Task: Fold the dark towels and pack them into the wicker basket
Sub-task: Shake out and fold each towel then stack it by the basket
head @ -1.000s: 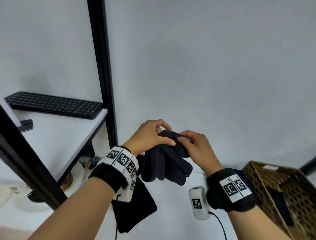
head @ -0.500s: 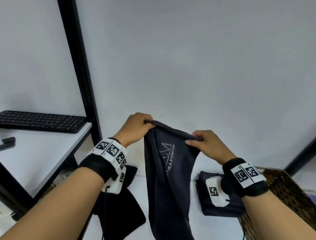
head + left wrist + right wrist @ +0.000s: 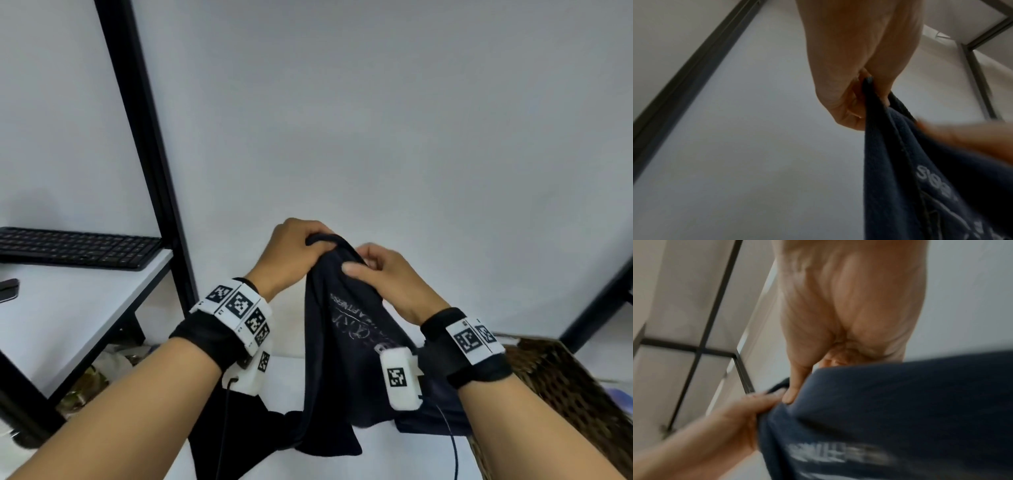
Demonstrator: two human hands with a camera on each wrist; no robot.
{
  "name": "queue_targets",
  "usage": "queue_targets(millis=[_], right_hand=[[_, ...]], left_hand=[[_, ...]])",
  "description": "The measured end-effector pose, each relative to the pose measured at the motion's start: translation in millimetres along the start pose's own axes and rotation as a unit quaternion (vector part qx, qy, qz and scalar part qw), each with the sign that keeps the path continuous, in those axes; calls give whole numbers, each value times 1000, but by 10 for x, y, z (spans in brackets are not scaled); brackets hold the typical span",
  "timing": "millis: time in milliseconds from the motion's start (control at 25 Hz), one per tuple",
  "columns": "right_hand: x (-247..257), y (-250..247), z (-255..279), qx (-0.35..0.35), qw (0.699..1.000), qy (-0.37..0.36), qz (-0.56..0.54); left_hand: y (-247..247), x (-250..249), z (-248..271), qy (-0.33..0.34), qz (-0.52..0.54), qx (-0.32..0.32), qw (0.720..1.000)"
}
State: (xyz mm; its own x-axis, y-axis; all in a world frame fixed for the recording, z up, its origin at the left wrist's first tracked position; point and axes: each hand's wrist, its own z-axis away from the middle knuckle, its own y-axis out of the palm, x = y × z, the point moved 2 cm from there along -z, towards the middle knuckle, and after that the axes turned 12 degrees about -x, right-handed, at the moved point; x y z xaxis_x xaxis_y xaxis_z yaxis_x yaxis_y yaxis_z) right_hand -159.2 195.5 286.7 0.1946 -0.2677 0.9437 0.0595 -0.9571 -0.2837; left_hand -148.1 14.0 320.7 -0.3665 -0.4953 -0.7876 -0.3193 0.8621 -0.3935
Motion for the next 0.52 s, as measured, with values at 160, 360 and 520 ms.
queue_targets(millis=[160, 360, 520], right_hand=[[-606, -386, 178, 16, 990, 60, 126], [-824, -874, -209, -54, 933, -38, 353], [-585, -921, -809, -132, 871, -148, 449]], left_hand=[[-303, 263, -91, -67, 2, -55, 996], [-491, 612, -239, -71, -172, -69, 980], [-420, 673, -468, -82, -147, -173, 971]])
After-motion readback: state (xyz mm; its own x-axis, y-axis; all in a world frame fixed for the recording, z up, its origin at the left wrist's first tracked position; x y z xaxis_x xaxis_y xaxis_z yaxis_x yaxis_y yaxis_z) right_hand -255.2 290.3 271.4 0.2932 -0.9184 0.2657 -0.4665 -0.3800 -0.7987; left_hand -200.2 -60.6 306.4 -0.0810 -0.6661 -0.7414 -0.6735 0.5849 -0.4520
